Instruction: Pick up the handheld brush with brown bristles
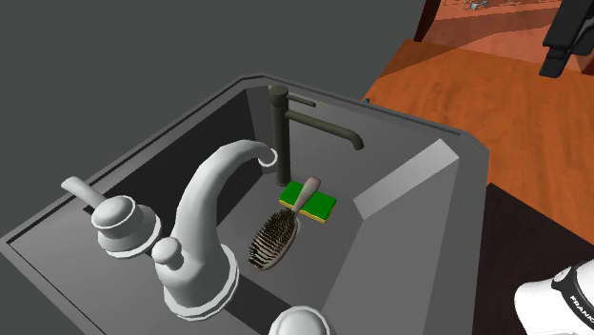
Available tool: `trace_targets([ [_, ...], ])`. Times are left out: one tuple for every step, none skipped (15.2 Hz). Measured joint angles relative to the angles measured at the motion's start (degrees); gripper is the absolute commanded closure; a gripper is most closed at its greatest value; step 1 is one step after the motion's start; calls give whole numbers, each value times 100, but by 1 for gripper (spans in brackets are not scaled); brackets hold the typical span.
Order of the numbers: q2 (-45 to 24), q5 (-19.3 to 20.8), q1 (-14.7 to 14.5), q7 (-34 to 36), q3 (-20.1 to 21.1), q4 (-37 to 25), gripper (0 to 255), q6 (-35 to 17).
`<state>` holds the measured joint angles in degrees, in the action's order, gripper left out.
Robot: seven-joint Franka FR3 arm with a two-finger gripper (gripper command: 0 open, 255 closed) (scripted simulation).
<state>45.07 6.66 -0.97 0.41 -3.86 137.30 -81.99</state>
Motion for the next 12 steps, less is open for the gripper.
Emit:
trace_targets([
  [0, 0, 0, 0, 0, 0, 0, 0],
  [-5, -49, 0, 94, 47, 53, 0, -56],
  [-17, -138, -8, 261, 135, 155, 0, -167],
  [-15, -225, -8, 437, 219, 265, 0, -276],
  [17, -330, -15, 636, 324, 381, 0, -361],
  [-17, -446, -28, 849, 438, 497, 0, -509],
  [-73, -545, -32, 1042, 533, 574, 0, -650],
  [-99, -670, -54, 1266, 661, 657, 0, -768],
  [-141, -774, -63, 1466, 766, 761, 0, -920],
  [-210, -882, -76, 1670, 878, 849, 0, -1089],
  [-298, -1006, -102, 1895, 1012, 898, 0, -1242],
  [-402, -1088, -99, 2069, 1100, 976, 0, -1434],
])
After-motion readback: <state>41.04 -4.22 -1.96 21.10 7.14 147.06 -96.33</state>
